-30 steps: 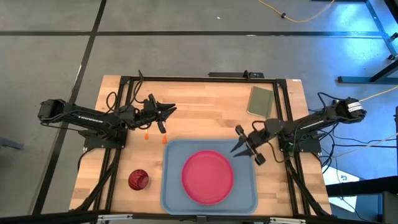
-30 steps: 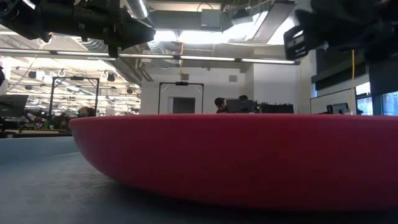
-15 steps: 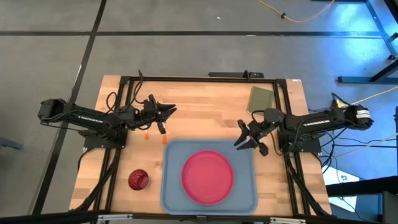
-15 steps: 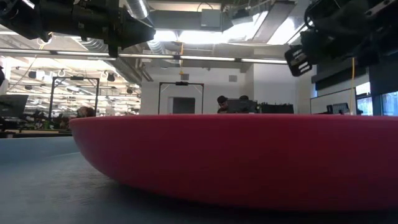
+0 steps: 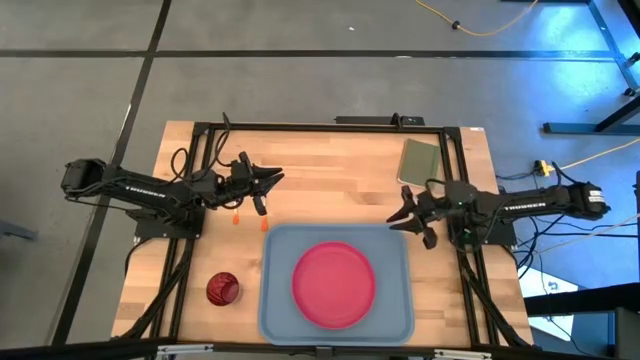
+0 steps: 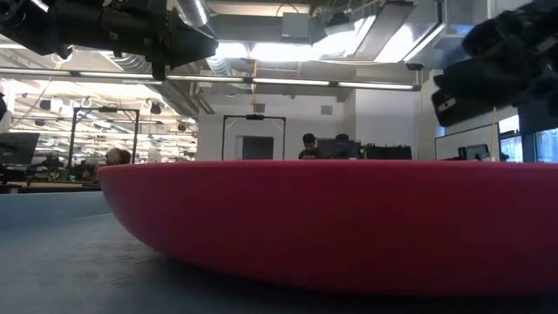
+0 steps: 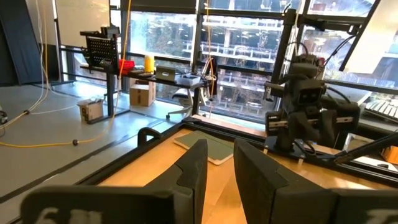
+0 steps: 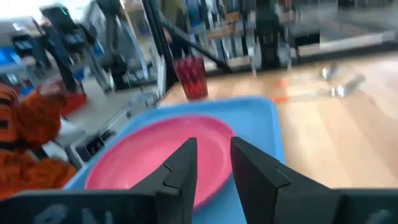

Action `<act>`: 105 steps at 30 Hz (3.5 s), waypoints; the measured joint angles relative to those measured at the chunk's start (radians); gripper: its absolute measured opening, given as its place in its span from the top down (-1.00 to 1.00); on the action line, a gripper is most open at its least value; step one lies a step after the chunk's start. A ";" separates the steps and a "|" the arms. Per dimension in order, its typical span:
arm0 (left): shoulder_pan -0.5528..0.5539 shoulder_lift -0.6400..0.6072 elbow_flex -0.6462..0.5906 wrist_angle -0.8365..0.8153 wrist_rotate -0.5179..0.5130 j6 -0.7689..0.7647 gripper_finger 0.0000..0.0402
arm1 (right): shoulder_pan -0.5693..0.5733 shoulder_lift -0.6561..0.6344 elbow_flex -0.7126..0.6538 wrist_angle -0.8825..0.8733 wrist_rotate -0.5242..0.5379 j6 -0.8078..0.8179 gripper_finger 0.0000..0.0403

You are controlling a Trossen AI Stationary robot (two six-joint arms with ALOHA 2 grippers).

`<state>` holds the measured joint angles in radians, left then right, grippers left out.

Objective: Pick and place plate/cup/fork/spoon on tray
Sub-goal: Put the orange fork on the blue tray to the left of the pink plate

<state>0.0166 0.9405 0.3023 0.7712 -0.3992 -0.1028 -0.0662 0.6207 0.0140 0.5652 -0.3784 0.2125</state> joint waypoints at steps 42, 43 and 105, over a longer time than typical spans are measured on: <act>0.000 0.000 0.000 0.000 0.000 0.000 0.64 | 0.002 -0.475 0.020 -0.583 0.176 0.135 0.50; 0.000 0.000 0.000 0.000 0.000 0.000 0.64 | 0.002 -0.475 0.020 -0.583 0.177 0.155 0.50; 0.162 0.479 0.659 -1.605 0.046 -0.889 0.64 | 0.002 -0.472 0.019 -0.582 0.176 0.173 0.50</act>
<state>0.1789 1.4196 0.9611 -0.8340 -0.3529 -0.9923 -0.0643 0.1486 0.0326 -0.0170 -0.2020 0.3851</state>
